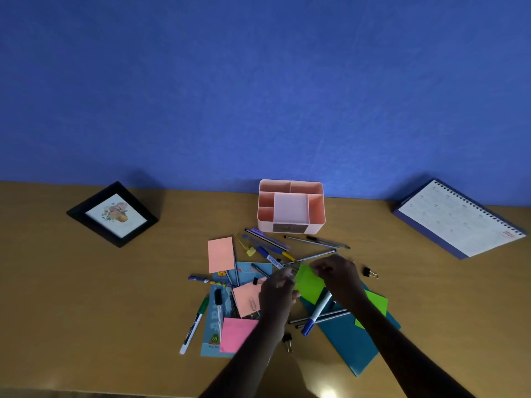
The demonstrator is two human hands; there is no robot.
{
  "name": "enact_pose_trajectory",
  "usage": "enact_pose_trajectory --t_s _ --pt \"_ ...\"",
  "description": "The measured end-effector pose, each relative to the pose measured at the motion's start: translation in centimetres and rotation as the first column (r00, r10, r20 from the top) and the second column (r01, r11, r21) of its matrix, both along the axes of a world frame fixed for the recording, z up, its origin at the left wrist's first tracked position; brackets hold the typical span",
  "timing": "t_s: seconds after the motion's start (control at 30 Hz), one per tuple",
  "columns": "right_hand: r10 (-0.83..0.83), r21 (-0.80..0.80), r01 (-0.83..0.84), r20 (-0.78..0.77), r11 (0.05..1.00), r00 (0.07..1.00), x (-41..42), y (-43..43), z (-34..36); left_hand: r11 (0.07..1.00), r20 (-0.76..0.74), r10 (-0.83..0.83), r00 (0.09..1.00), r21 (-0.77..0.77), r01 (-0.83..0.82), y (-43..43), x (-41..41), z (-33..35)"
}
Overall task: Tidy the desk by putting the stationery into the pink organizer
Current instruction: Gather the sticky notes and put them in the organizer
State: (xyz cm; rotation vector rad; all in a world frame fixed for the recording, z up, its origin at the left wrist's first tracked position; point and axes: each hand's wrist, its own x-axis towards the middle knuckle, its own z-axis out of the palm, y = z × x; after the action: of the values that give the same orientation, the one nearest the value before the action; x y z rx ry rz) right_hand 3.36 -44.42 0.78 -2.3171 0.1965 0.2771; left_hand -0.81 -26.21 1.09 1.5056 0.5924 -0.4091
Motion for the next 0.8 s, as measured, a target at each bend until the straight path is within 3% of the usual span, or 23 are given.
enact_pose_trajectory --t_s 0.1,0.2,0.4,0.53,0.8 --pt "0.116 -0.049 -0.110 0.150 0.993 0.982 1.1 1.2 2.3 0.975 0.270 -0.078 0.960 0.221 0.017 1.2 2.6 2.2" --pt "0.220 -0.059 -0.212 0.307 0.975 0.926 2.7 2.6 4.7 0.945 0.438 -0.201 0.876 0.321 0.057 2.8 5.1 4.3" --pt "0.318 -0.136 -0.288 0.447 0.948 0.836 6.7 5.0 9.1 0.917 0.576 -0.259 0.776 0.400 0.009 5.8 10.1 7.7" --pt "0.308 -0.232 -0.215 0.519 0.949 0.798 10.1 5.2 10.9 0.901 0.666 -0.237 0.707 0.423 -0.097 6.9 13.6 9.8" --pt "0.327 -0.317 -0.162 0.581 0.934 0.746 17.7 5.3 11.2 0.801 0.697 -0.417 0.584 0.586 -0.127 7.3 21.0 10.4"
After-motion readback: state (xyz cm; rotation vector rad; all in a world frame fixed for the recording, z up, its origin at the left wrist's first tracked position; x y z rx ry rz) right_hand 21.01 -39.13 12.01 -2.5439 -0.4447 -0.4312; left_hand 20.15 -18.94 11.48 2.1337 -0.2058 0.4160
